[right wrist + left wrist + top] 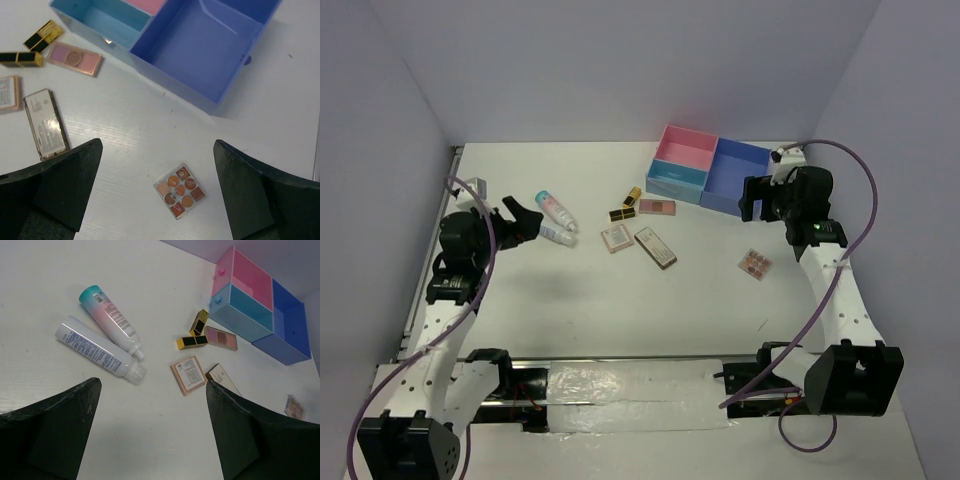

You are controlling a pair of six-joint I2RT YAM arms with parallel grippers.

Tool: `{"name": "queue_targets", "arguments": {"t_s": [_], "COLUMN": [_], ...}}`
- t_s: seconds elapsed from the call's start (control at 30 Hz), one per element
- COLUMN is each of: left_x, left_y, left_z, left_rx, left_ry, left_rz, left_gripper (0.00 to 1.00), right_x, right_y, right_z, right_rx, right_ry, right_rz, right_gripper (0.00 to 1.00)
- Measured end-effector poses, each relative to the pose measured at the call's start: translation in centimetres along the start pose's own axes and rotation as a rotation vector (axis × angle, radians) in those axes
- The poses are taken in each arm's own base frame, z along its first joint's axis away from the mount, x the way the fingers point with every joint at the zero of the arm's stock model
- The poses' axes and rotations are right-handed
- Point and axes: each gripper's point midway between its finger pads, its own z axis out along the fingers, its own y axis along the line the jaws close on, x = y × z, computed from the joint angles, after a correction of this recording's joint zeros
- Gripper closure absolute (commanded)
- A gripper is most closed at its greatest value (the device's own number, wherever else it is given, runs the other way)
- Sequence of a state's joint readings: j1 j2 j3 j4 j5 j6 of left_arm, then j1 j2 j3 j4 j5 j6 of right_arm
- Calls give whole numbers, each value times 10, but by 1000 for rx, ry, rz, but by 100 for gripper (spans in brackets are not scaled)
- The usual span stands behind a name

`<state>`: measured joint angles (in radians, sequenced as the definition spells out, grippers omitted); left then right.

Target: Organize the makeup

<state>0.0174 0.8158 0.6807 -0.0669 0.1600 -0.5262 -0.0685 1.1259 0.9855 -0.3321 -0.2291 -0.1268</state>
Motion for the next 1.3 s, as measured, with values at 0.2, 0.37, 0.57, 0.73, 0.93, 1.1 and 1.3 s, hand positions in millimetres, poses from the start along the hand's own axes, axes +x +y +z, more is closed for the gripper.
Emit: {"name": "queue_targets", "arguments": {"t_s": [0.2, 0.37, 0.57, 0.73, 0.93, 1.1, 1.3], "left_x": [10, 27, 38, 29, 18, 22, 34], "left_y": [-5, -6, -3, 0, 19, 41, 48], "left_z": [7, 15, 25, 52, 107, 149, 184], "left_rx": [38, 61, 43, -19, -169, -316, -449], "left_ry": [51, 124, 186, 237, 314, 374, 432], "left_rz": [-17, -58, -117, -191, -277, -305, -303], "left_gripper": [33, 75, 76, 26, 11, 17, 24], "right_x": [4, 20, 53, 75, 59, 53, 49], "right_y": [37, 92, 115, 122, 125, 128, 128], "right_z": [-14, -28, -23, -12, -4, -5, -3], "right_rx": [-225, -449, -628, -685, -696, -712, -702], "right_ry": [-22, -48, 47, 155, 142, 123, 106], "right_rz": [-240, -468, -470, -355, -328, -324, -318], "right_gripper": [1, 0, 79, 36, 28, 27, 26]}}
